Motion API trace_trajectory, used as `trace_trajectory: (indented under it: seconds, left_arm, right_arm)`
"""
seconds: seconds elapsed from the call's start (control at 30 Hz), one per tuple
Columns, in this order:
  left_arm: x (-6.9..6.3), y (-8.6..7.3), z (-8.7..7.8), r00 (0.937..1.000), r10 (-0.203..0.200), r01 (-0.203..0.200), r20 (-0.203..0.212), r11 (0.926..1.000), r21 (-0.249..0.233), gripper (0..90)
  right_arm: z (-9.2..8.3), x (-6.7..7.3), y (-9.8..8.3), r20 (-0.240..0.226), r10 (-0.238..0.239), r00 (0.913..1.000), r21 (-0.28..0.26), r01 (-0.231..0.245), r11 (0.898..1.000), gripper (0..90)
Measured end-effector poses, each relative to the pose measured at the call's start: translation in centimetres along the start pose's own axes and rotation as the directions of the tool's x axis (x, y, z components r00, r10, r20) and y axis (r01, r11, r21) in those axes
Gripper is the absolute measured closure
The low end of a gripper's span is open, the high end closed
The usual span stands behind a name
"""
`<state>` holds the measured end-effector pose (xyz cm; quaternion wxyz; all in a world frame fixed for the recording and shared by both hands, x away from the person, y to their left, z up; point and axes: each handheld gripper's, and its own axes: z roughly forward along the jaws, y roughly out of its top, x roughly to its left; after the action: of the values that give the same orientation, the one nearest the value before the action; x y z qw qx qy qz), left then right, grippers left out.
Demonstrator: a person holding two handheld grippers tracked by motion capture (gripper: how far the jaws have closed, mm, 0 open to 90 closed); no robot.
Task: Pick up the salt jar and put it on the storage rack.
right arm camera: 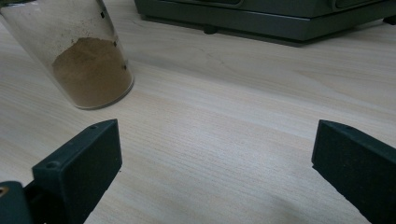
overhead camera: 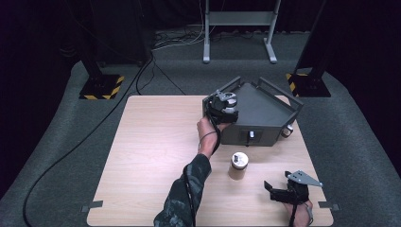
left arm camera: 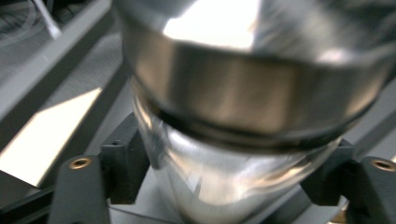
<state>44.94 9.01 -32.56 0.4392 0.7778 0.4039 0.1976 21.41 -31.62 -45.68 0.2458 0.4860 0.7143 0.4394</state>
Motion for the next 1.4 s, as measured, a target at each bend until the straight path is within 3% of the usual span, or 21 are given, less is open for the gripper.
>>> trace_trajectory:
  seconds: [0.1, 0.2, 0.43, 0.53, 0.7, 1.0, 1.2, 1.3, 1.4]
  left_arm:
    - [0.3, -0.1, -0.1, 0.9999, -0.008, 0.008, 0.012, 0.9999, 0.006, 10.2]
    - [0.3, -0.5, -0.9, 1.0, 0.005, -0.005, 0.0, 1.0, -0.004, 2.7]
    - [0.5, -0.9, -2.5, 0.9992, 0.039, -0.039, -0.006, 0.9992, 0.006, 0.5]
    - [0.4, -2.0, -3.9, 0.9961, 0.081, -0.08, -0.036, 0.9967, 0.014, 0.4]
    - [0.6, -4.1, -5.5, 0.992, 0.104, -0.102, -0.072, 0.9943, 0.032, 0.4]
    - [2.2, -10.0, -8.8, 0.9912, 0.063, -0.056, -0.117, 0.9967, 0.058, 0.4]
    - [3.5, -13.8, -10.5, 0.9934, 0.015, -0.004, -0.114, 0.9948, 0.102, 0.4]
    - [4.3, -15.9, -11.2, 0.9911, -0.021, 0.037, -0.131, 0.9916, 0.124, 0.4]
    - [5.0, -18.1, -12.0, 0.9847, -0.044, 0.07, -0.168, 0.9866, 0.148, 0.4]
  right_arm:
    - [0.0, 0.0, 0.0, 0.0, -0.001, 1.0, 0.001, 0.001, 1.0, 0.8]
    - [0.0, 0.1, 0.0, 0.002, -0.001, 1.0, 0.001, 0.001, 1.0, 0.7]
    - [0.0, 0.1, 0.1, 0.005, -0.002, 1.0, 0.007, 0.002, 1.0, 0.7]
    - [0.0, 0.2, 0.1, 0.007, -0.002, 1.0, 0.008, 0.002, 1.0, 0.7]
    - [0.1, 0.2, 0.2, 0.009, -0.003, 1.0, 0.01, 0.003, 1.0, 0.7]
    - [0.1, 0.3, 0.2, 0.015, -0.001, 0.9999, 0.011, 0.001, 1.0, 0.7]
    - [0.1, 0.4, 0.2, 0.02, -0.002, 0.9998, 0.013, 0.002, 1.0, 0.7]
    - [0.1, 0.4, 0.3, 0.021, -0.002, 0.9998, 0.014, 0.001, 1.0, 0.7]
    - [0.1, 0.4, 0.2, 0.023, 0.0, 0.9997, 0.014, 0.0, 1.0, 0.7]
